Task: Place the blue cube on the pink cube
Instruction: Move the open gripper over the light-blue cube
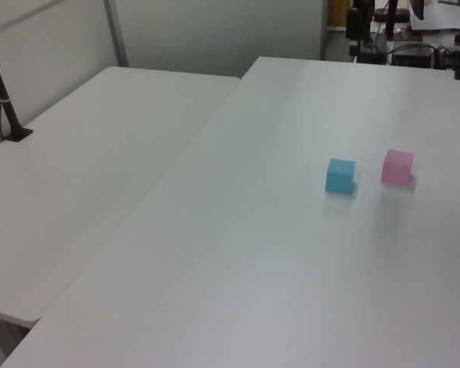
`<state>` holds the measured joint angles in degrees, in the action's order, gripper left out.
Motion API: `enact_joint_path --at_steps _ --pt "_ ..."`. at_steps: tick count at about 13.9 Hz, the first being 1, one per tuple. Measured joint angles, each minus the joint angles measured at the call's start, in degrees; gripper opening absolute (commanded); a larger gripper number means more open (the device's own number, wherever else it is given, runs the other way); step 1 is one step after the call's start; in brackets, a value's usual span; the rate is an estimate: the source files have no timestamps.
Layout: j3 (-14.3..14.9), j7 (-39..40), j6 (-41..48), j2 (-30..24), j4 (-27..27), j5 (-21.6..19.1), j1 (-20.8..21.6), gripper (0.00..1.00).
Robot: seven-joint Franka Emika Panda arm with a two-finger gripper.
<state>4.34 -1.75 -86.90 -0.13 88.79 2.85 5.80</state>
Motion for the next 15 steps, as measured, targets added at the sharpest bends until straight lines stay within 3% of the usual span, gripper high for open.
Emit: enact_joint_path --at_steps 10,15 --pt "0.0 0.0 0.4 -0.4 0.9 0.0 0.3 1.00" --pt "-0.1 0.0 -0.3 -2.7 5.1 0.0 0.4 1.00"
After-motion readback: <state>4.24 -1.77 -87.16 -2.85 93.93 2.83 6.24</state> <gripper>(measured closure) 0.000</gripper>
